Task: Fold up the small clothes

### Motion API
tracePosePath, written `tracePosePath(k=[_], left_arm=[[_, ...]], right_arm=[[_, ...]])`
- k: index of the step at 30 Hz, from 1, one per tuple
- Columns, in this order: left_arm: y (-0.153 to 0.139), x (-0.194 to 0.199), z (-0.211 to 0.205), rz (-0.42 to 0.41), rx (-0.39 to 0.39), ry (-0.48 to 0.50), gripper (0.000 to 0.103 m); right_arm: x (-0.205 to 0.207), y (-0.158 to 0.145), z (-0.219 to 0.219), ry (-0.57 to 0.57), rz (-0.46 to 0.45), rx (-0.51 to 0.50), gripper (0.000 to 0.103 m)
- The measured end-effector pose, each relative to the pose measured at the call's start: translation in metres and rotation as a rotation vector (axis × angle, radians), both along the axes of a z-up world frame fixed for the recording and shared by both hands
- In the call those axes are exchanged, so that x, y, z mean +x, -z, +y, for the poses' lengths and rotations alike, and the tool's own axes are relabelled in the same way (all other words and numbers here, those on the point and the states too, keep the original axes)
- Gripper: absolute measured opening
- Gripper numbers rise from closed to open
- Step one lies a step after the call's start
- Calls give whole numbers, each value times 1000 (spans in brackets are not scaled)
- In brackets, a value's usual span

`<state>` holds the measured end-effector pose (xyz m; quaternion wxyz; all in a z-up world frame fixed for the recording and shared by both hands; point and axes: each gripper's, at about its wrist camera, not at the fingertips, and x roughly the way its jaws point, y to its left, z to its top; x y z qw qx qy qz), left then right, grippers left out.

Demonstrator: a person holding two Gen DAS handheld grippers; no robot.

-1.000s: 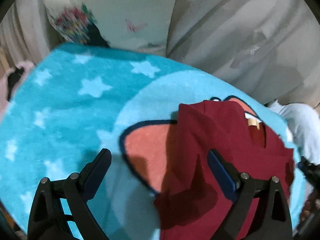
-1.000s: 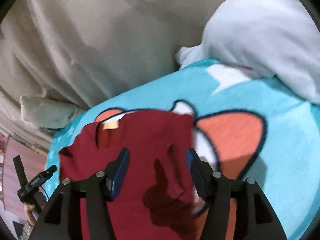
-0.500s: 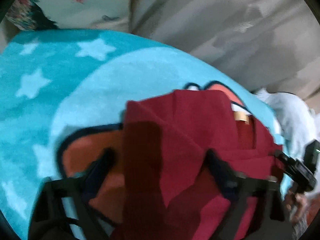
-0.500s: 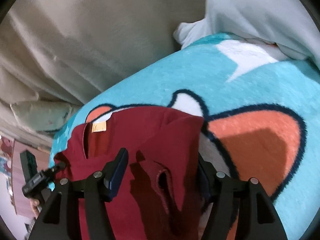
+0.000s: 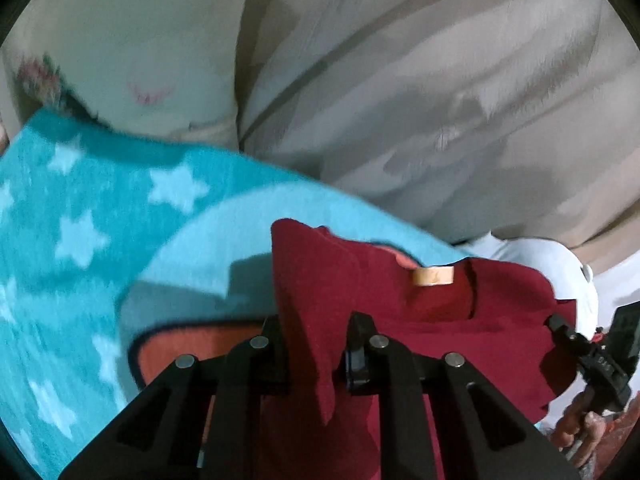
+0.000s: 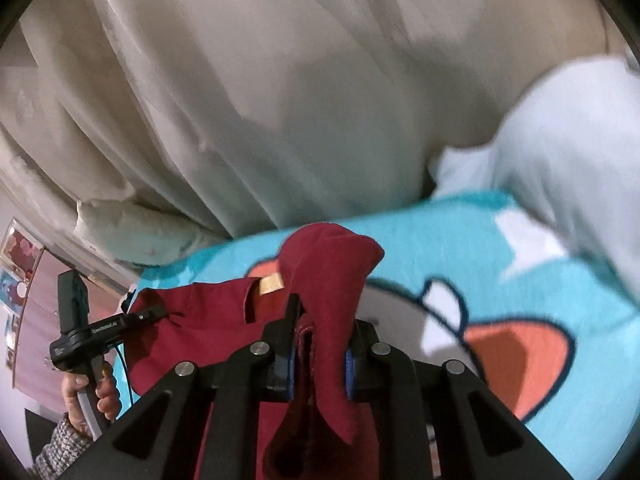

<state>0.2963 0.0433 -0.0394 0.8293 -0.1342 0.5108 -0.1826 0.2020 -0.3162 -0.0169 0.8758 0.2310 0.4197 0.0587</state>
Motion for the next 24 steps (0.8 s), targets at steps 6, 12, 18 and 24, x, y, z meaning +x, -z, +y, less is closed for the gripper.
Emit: tracePosePath(k=[6, 12, 18, 24], left_arm=[[27, 29, -17, 32, 99, -29, 19], [53, 20, -15, 57, 181, -52, 31], [26, -35, 7, -36, 199, -23, 55], [56, -100, 30, 56, 158, -6, 55]], right_arm=[[31, 24, -21, 76, 65, -21, 21], [42, 81, -45, 161, 237, -78, 33], [-20, 66, -57, 160, 195, 58, 41], [-98, 103, -53, 123, 305, 269, 41]])
